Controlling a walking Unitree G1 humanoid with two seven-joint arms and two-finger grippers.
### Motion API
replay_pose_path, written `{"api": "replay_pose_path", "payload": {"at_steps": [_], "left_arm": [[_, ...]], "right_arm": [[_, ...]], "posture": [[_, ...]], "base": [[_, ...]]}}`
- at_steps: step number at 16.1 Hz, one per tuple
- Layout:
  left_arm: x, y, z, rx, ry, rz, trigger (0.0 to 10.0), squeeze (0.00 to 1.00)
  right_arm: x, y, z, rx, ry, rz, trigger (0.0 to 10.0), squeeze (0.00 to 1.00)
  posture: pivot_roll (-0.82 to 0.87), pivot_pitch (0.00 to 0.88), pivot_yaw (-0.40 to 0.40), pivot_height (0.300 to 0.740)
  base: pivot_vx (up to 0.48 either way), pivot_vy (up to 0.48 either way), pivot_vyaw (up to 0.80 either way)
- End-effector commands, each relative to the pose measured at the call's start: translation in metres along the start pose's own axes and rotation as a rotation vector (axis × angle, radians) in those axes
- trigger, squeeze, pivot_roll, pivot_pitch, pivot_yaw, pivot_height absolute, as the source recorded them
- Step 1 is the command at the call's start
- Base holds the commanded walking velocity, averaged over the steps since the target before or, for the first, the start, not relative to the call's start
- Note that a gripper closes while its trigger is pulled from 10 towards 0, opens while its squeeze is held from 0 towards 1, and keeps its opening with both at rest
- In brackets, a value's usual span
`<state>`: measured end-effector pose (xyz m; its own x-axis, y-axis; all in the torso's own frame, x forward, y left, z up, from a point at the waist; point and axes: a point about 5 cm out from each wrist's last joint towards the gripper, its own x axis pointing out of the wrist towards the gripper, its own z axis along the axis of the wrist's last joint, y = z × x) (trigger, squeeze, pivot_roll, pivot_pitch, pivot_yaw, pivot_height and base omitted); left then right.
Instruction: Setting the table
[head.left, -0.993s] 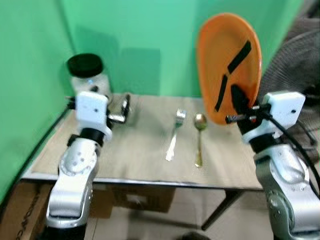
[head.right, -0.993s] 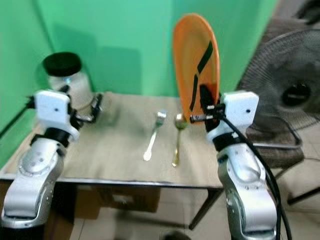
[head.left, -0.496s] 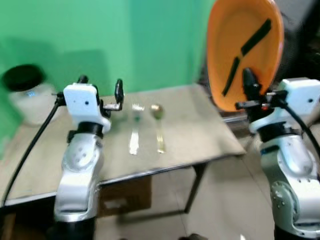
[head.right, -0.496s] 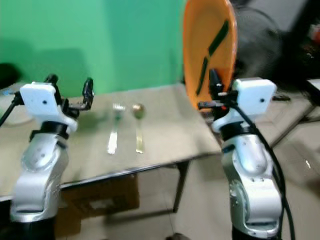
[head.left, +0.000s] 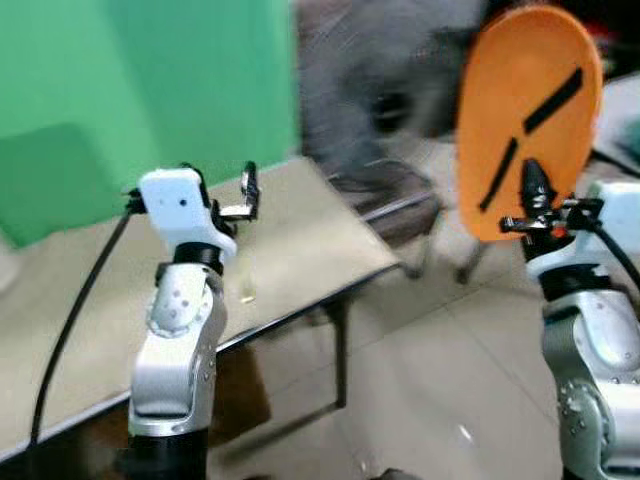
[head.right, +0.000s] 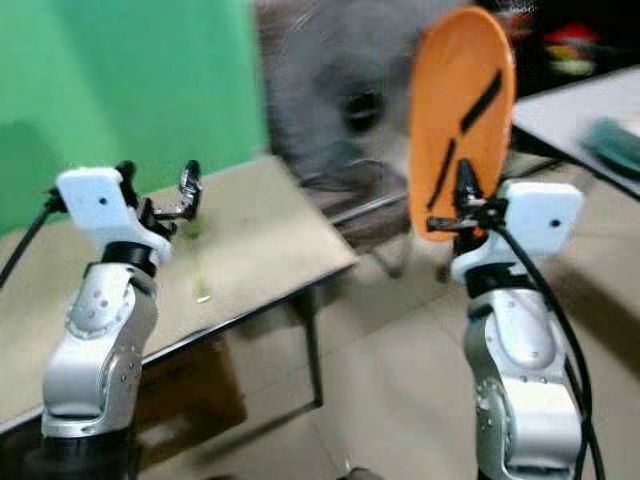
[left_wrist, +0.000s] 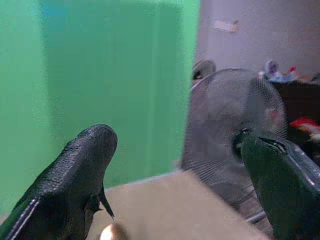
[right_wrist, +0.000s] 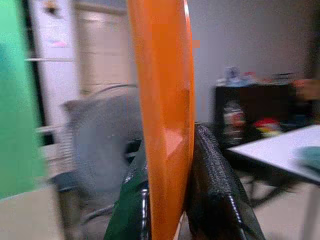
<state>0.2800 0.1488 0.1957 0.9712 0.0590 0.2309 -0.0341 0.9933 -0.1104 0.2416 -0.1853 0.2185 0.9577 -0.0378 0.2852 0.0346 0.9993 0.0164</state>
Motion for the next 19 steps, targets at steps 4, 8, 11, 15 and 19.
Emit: {"api": "replay_pose_path", "payload": {"at_steps": [4,8,11,15,19], "left_arm": [[0.002,0.01,0.003,-0.111,-0.033,0.027,10.0,0.0],[0.003,0.001,-0.002,0.075,0.013,-0.064,10.0,0.0],[-0.001,0.003,-0.006,0.11,0.028,-0.125,10.0,0.0],[-0.003,0.01,-0.019,0.19,0.106,-0.179,10.0,0.0],[-0.007,0.008,-0.026,0.186,0.14,-0.255,10.0,0.0]], "right_arm": [[0.0,0.002,0.009,0.007,-0.043,-0.001,10.0,0.0],[-0.003,-0.004,0.005,-0.001,-0.008,-0.047,10.0,0.0],[-0.005,-0.013,-0.002,-0.052,0.051,-0.09,10.0,0.0],[-0.016,-0.008,-0.031,-0.056,0.249,-0.06,10.0,0.0],[-0.029,-0.006,-0.049,-0.079,0.377,-0.025,10.0,0.0]], "posture": [[0.06,0.0,0.057,0.74],[0.04,0.0,0.053,0.74],[0.05,0.0,0.051,0.74],[0.05,0.0,0.056,0.74],[0.03,0.0,0.064,0.74]], "base": [[0.0,0.0,-0.8],[0.0,0.0,-0.8],[0.0,0.0,-0.8],[0.0,0.0,-0.8],[0.139,0.0,-0.2]]}}
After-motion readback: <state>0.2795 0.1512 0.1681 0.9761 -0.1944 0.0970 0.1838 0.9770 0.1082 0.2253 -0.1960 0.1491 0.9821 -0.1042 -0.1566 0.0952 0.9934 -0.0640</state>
